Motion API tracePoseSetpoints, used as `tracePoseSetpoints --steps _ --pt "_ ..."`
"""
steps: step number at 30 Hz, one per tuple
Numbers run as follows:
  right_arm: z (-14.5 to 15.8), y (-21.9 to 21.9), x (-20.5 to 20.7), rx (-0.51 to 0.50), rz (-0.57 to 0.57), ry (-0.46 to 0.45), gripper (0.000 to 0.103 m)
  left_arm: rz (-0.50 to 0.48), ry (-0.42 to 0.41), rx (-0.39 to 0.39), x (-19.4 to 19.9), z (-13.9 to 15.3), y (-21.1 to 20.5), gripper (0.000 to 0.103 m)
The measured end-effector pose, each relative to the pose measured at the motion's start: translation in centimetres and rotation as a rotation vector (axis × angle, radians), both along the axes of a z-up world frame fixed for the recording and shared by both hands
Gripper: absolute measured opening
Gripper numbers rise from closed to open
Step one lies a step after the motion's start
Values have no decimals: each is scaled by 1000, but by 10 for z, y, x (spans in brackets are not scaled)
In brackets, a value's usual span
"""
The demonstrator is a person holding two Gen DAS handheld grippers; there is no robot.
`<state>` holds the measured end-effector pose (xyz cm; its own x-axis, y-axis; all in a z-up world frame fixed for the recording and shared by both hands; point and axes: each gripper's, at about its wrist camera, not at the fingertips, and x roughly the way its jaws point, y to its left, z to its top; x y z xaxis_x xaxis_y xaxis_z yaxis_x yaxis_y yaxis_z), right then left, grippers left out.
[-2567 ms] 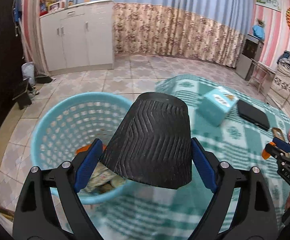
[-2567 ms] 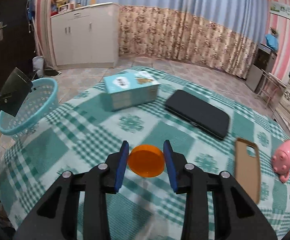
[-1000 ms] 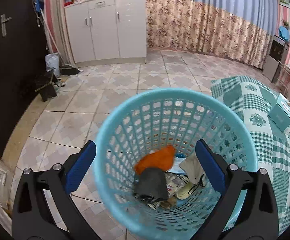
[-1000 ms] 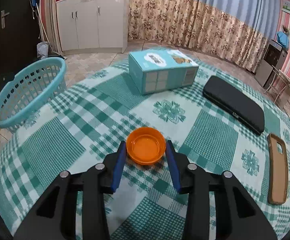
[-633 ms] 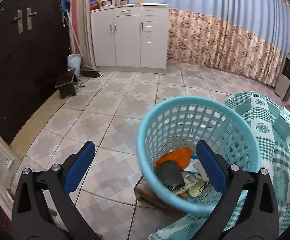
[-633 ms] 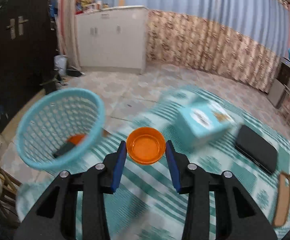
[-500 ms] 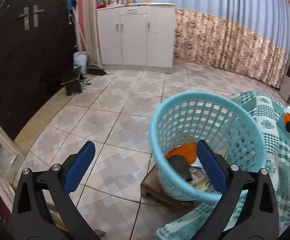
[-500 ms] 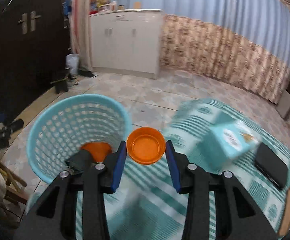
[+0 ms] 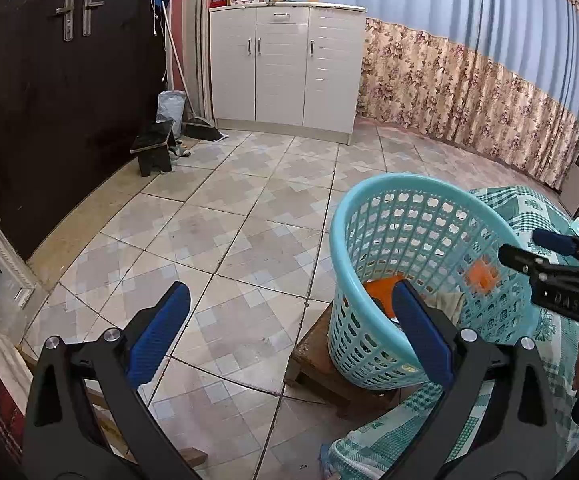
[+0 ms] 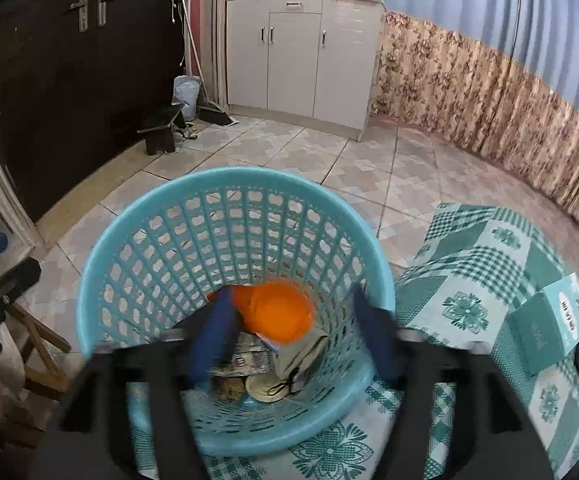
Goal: Collect trash
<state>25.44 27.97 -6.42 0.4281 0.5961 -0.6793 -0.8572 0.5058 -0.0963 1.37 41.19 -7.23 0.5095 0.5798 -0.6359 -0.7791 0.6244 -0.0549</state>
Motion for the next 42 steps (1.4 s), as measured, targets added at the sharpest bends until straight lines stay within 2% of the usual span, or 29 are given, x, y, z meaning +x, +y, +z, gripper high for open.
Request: tracePoseSetpoints --steps 5,12,18,25,33,42 --pt "4 -16 1 3 -19 -6 90 -5 -1 2 0 2 -3 98" --pt "23 -65 0 10 -61 -53 98 -40 8 20 7 12 -24 98" --pt "40 -118 -6 62 -129 -40 98 -88 0 47 11 27 -52 98" --pt "45 -200 -14 108 -277 -15 98 -199 -29 66 16 48 -103 98" --pt "58 -279 -42 128 -442 -81 98 -351 -69 55 25 59 -164 98" --pt "66 -318 -77 117 -561 -131 98 -416 -100 34 15 67 -207 98"
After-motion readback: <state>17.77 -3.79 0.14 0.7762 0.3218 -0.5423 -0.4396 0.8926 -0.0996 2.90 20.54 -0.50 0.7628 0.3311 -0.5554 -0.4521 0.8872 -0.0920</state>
